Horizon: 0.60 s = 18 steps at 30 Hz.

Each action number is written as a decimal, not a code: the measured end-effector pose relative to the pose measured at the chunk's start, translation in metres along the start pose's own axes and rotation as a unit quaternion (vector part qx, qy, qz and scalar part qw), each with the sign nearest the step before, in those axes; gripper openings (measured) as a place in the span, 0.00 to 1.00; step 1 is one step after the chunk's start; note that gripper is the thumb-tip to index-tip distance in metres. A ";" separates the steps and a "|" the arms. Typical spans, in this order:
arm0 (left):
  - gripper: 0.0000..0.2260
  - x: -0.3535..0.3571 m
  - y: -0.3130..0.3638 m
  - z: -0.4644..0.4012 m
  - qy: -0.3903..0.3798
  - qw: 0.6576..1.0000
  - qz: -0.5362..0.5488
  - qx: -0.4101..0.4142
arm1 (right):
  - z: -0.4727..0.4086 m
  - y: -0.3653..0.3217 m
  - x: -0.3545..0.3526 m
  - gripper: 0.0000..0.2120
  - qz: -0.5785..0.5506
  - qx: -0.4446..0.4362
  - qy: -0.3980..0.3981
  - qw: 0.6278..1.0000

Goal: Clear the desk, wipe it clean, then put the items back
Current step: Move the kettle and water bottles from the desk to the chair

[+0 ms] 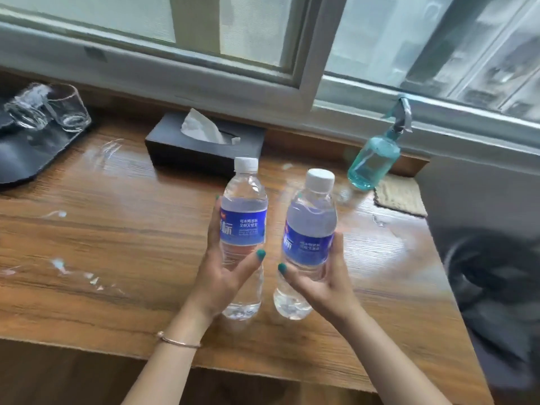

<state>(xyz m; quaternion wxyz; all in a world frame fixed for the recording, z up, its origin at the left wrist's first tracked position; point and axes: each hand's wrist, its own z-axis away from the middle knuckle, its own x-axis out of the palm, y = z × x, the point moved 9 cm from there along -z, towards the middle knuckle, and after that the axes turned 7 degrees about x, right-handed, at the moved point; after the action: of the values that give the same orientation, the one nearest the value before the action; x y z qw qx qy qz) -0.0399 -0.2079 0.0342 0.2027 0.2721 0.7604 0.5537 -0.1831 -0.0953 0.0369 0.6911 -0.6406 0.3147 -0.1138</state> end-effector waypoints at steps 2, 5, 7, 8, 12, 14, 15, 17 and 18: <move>0.45 0.042 0.009 0.012 -0.046 0.999 0.011 0.000 | 0.031 0.011 -0.038 0.37 -0.018 0.033 0.031 0.999; 0.43 0.117 0.023 0.036 -0.118 0.992 0.041 0.004 | 0.082 0.031 -0.099 0.38 -0.084 0.086 0.075 0.990; 0.41 0.172 0.034 0.057 -0.166 0.984 0.064 0.001 | 0.122 0.037 -0.141 0.40 -0.096 0.099 0.102 0.985; 0.41 0.200 0.038 0.069 -0.189 0.979 0.075 -0.003 | 0.142 0.036 -0.162 0.39 -0.091 0.093 0.116 0.985; 0.41 0.312 0.059 0.122 -0.262 0.959 0.106 -0.017 | 0.221 0.047 -0.248 0.43 -0.095 0.070 0.154 0.981; 0.40 0.363 0.063 0.149 -0.280 0.953 0.115 -0.020 | 0.257 0.060 -0.291 0.45 -0.094 0.073 0.172 0.978; 0.40 0.387 0.065 0.163 -0.288 0.949 0.123 -0.023 | 0.275 0.068 -0.312 0.45 -0.100 0.080 0.181 0.975; 0.42 0.431 0.069 0.191 -0.302 0.941 0.144 -0.042 | 0.307 0.082 -0.349 0.45 -0.115 0.092 0.199 0.969; 0.42 0.450 0.070 0.204 -0.305 0.939 0.152 -0.053 | 0.321 0.089 -0.365 0.44 -0.124 0.100 0.208 0.965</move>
<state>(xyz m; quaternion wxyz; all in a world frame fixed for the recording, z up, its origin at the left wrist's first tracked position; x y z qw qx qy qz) -0.2488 0.2458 0.0357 0.3521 0.5291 0.5814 0.5079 -0.3020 0.3845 0.0510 0.6513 -0.5646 0.3570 -0.3600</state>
